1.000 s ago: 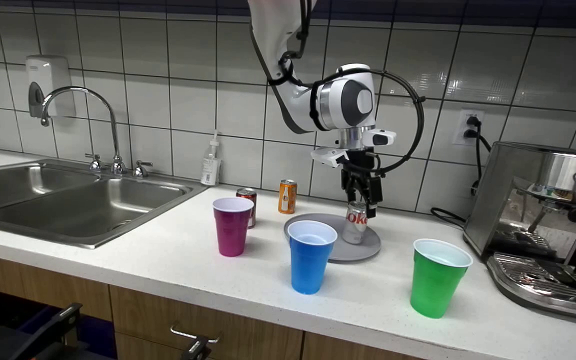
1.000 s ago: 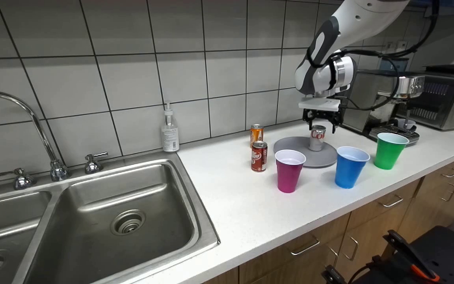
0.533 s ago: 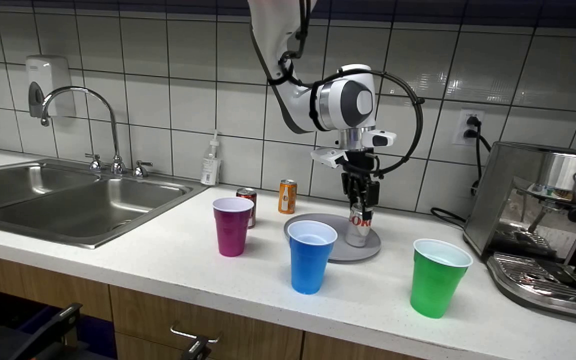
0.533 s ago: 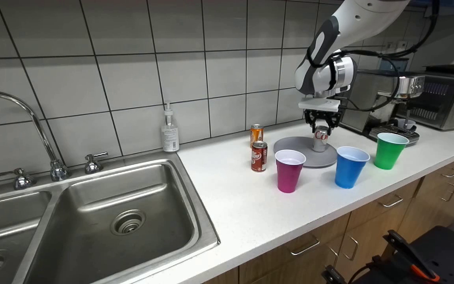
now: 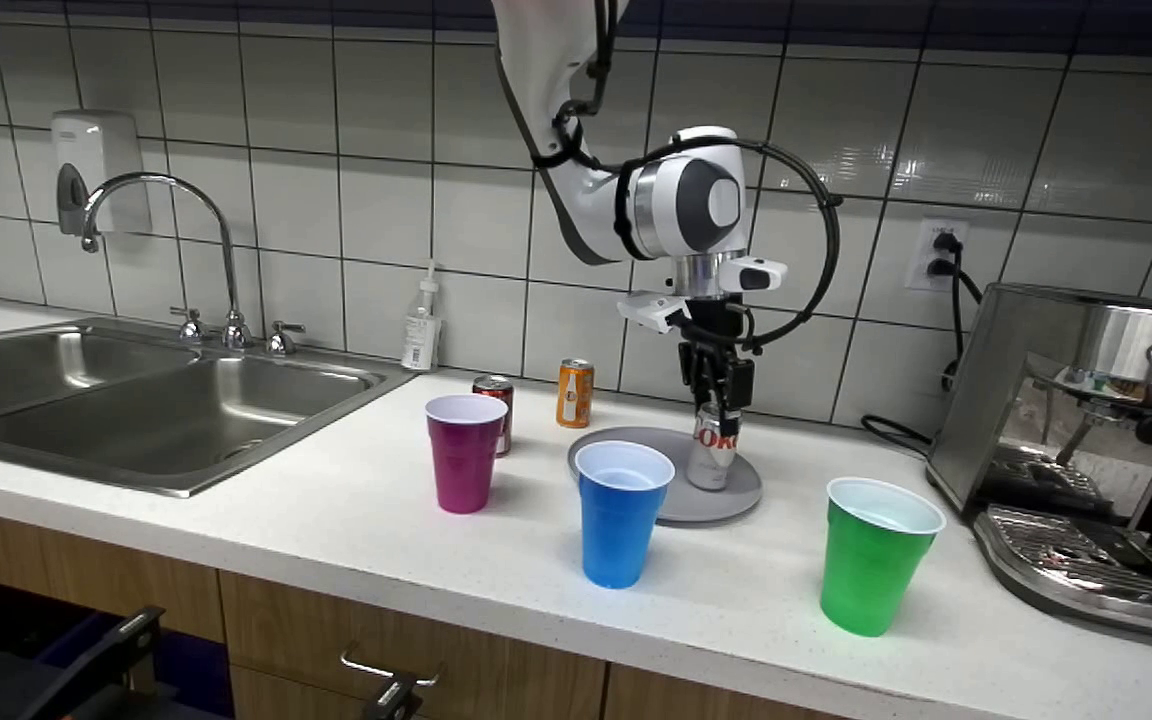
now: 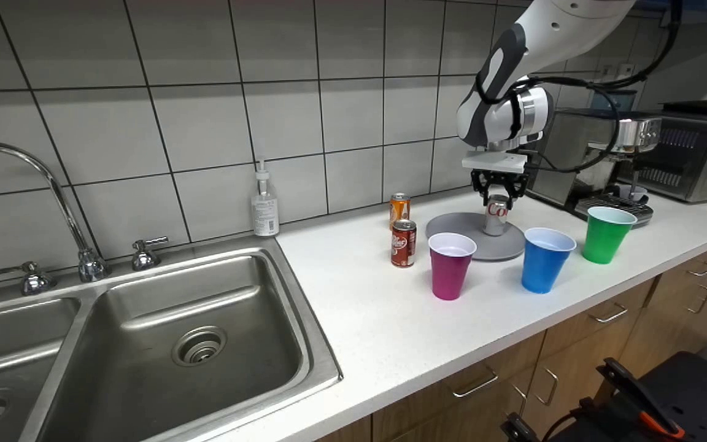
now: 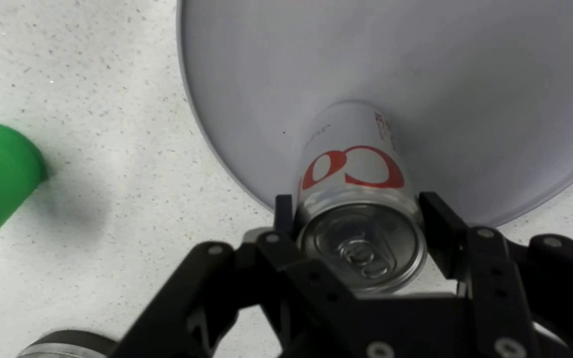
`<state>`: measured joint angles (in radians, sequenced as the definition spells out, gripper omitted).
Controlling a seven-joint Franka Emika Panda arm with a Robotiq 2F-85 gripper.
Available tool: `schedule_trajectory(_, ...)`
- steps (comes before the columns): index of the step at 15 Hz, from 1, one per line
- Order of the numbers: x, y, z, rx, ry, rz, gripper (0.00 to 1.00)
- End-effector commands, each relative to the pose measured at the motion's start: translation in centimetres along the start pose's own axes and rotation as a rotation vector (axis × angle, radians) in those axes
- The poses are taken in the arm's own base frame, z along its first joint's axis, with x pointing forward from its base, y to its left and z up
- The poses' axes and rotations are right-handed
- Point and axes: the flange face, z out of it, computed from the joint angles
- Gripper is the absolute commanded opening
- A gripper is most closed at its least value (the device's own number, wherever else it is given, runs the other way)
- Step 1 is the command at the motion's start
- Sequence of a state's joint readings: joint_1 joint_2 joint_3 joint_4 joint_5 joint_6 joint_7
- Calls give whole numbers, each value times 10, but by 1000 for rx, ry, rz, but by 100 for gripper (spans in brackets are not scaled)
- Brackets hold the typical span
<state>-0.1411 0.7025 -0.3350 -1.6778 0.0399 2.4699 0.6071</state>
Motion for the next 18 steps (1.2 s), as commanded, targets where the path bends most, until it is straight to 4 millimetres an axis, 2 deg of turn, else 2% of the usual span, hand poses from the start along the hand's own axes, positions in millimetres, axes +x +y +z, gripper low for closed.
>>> schedule_trajectory(1,0,-5,-27,47,14,-7,39)
schedule_trajectory(8,18,-7,-46,67,46,0,39)
schedule_trajectory(15,58,2,-58,83,83,14,39)
schedule_trajectory(18,78,9,-57,88,92,23,39)
